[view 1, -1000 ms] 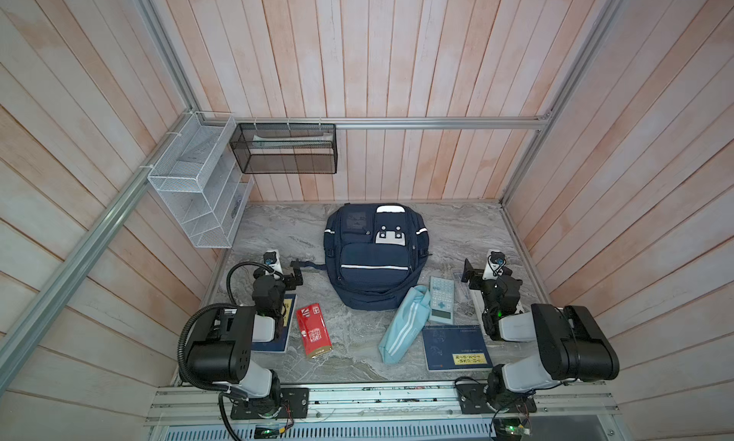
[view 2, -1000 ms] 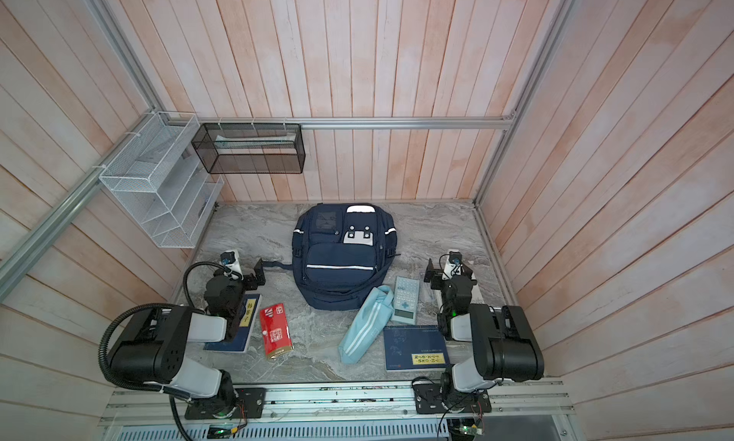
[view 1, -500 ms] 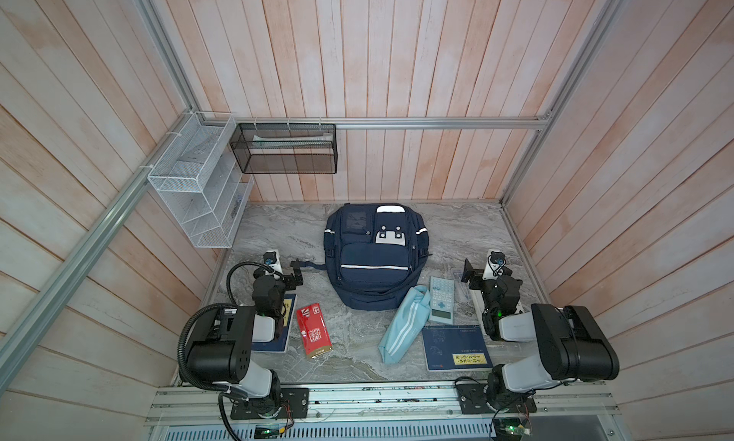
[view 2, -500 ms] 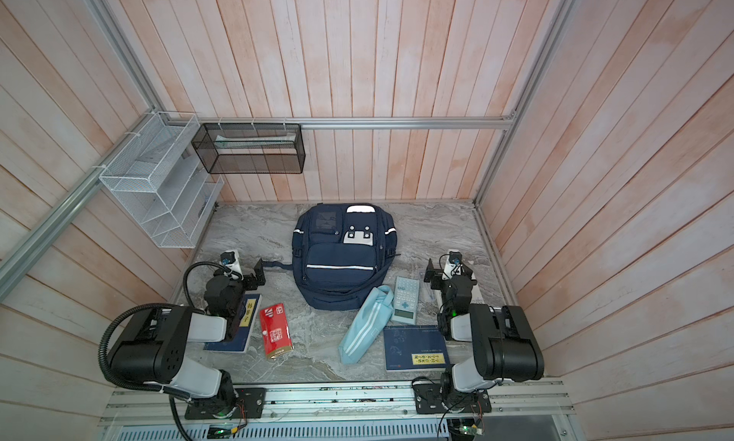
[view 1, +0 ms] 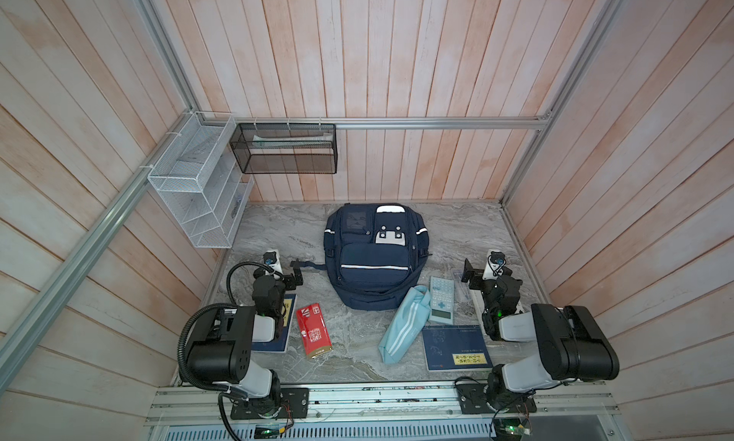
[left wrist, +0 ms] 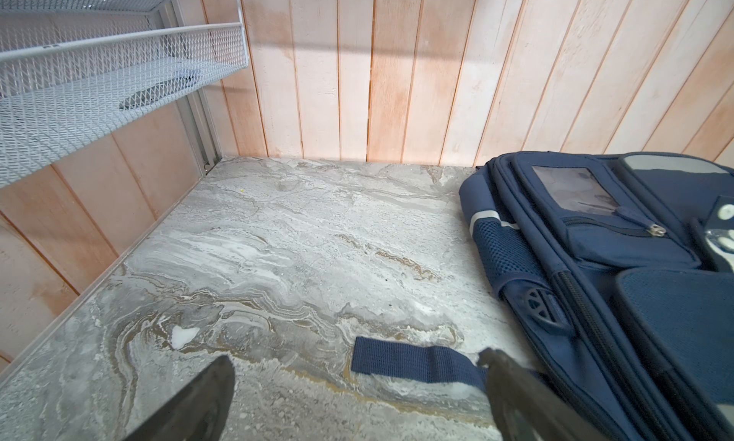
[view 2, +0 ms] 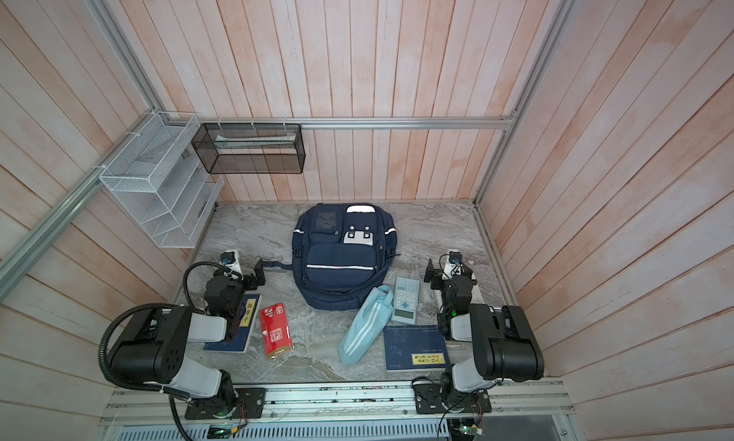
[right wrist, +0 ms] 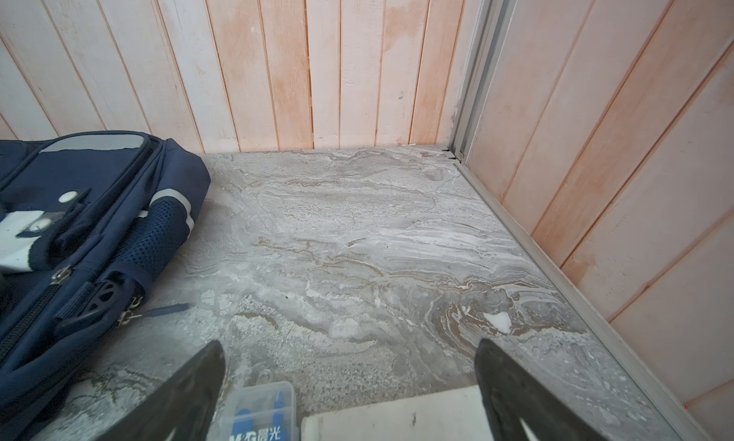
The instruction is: Pack the student bag
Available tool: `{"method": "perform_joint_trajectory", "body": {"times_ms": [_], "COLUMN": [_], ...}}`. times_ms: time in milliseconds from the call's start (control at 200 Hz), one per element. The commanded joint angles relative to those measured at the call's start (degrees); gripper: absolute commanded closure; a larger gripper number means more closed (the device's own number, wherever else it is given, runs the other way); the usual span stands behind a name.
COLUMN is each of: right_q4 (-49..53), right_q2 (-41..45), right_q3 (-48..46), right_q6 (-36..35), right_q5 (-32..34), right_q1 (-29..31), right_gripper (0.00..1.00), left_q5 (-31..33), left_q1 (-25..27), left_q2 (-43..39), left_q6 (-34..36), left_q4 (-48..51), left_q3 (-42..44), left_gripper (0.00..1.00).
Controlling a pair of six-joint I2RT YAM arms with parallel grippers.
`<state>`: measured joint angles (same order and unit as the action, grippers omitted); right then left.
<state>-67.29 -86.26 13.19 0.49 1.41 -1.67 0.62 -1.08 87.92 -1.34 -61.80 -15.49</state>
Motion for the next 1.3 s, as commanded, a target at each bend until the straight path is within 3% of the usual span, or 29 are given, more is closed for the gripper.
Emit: {"method": "perform_joint_trajectory", "body": {"times_ms": [0,425,530,705,765,850,1025,1125,1295], "right_q4": [-0.94,-1.12,-2.63,22.10,26.96,28.99,27.36,35.52,39.11], "right_q2": [-0.67,-0.58,1.99,13.52,15.60,16.55,9.46,2.07,-9.37], "right_q3": [1.14,1.02,0.44,8.33,10.73,12.69,17.94,25.72,34.71], "right_q6": [0.74,1.04,1.74,4.85,7.82,12.55,21.09,20.60,22.03], "right_q5": [-0.32,-0.14,0.96,-0.66,-2.66,-6.46,-19.11,-18.54,-18.62], "right_q1": [-0.41,-0.49,-0.44,-0.49,-0.46,-0.53,0.14,3.50,8.32], "right_gripper": [0.02,0.02,0.02,0.02,0.02,0.02,0.02,0.02,0.05], "left_q5": [-0.29,1.26,1.66,6.31,13.44,19.18,5.27,-0.56,2.62], "left_q1": [-0.32,0.03,0.35,4.84,6.28,6.36,6.27,6.60,16.82], "left_q2": [0.59,0.44,-2.72,-14.55,-19.02,-24.26,-30.08,-28.15,-17.04], "left_q6": [-0.36,-0.41,-0.22,2.41,-2.56,-17.31,-26.51,-31.17,-32.49], "left_q4": [-2.29,-2.66,-0.58,14.45,21.32,37.09,33.46,34.25,41.66], "left_q3": [-0.96,-0.69,-0.43,-4.01,-6.53,-12.08,-7.33,-8.77,-16.57], "left_gripper": [0.00,0.00,0.00,0.00,0.00,0.00,0.00,0.00,0.01]}}
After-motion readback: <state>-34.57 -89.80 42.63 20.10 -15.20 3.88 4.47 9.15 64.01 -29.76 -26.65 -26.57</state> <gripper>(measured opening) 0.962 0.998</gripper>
